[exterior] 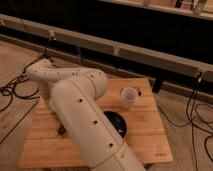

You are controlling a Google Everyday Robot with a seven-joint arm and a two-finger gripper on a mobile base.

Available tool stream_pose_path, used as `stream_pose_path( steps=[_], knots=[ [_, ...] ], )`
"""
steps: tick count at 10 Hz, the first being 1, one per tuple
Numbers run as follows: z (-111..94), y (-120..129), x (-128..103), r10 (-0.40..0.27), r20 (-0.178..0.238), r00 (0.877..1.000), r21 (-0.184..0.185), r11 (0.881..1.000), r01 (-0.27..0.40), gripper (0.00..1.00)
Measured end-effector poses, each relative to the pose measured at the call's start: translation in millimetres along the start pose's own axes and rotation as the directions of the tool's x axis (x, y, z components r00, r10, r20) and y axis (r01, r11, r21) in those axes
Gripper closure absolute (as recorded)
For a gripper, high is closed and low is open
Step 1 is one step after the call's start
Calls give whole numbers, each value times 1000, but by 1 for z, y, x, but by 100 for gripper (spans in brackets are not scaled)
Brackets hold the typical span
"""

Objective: Wipe the white sponge on the table

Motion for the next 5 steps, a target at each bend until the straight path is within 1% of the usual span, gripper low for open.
stream_pose_path(
  steps=[2,3,4,5],
  knots=[
    [12,-22,18,53,-40,998,16,998,-53,100],
    [16,-39,22,94,-50,994,30,995,-92,100],
    [18,-51,23,118,-52,992,40,992,-116,100],
    [18,-67,20,145,-47,988,60,988,-142,100]
  ],
)
